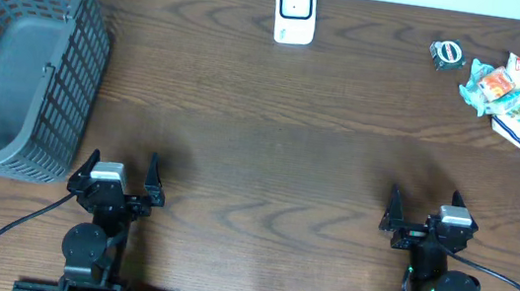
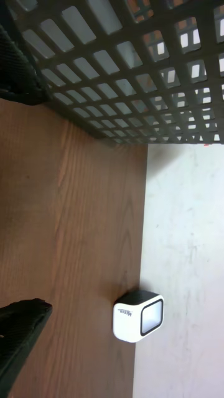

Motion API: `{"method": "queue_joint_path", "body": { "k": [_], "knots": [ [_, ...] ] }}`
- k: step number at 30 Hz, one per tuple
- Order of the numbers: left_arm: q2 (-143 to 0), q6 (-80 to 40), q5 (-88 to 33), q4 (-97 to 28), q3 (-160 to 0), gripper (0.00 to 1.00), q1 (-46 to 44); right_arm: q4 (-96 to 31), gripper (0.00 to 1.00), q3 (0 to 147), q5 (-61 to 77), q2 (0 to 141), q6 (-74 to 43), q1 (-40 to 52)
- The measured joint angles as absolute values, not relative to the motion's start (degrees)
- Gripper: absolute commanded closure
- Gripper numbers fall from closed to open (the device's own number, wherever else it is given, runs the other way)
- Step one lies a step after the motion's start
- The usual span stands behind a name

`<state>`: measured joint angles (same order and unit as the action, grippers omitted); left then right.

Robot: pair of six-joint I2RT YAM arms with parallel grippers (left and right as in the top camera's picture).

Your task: Scan the item barcode

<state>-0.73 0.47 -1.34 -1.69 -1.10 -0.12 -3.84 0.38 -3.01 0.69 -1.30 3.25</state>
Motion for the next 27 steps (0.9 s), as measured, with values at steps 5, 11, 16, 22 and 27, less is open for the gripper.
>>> {"method": "queue_joint_path", "body": {
  "k": [5,11,16,22,27],
  "knots": [
    [-0.73,0.47,-1.34,-1.69,-1.1,0.02,-0.14,-3.84,0.01,0.38,-3.01,0.69,-1.3,3.25],
    [-0.73,0.69,-1.34,-1.69,-1.1,0.02,-0.12,-3.84,0.01,0.38,-3.01,0.69,-1.3,3.25],
    [-0.73,1.56,-1.34,-1.69,-1.1,0.02,-0.14,-3.84,0.01,0.38,-3.01,0.69,-1.3,3.25],
    [-0.73,1.58,-1.34,-1.69,-1.1,0.02,-0.12,-3.84,0.01,0.38,-3.01,0.69,-1.3,3.25],
    [-0.73,1.58,-1.34,-1.69,-1.1,0.02,-0.12,-3.84,0.01,0.38,-3.01,0.69,-1.3,3.25]
  ]
}}
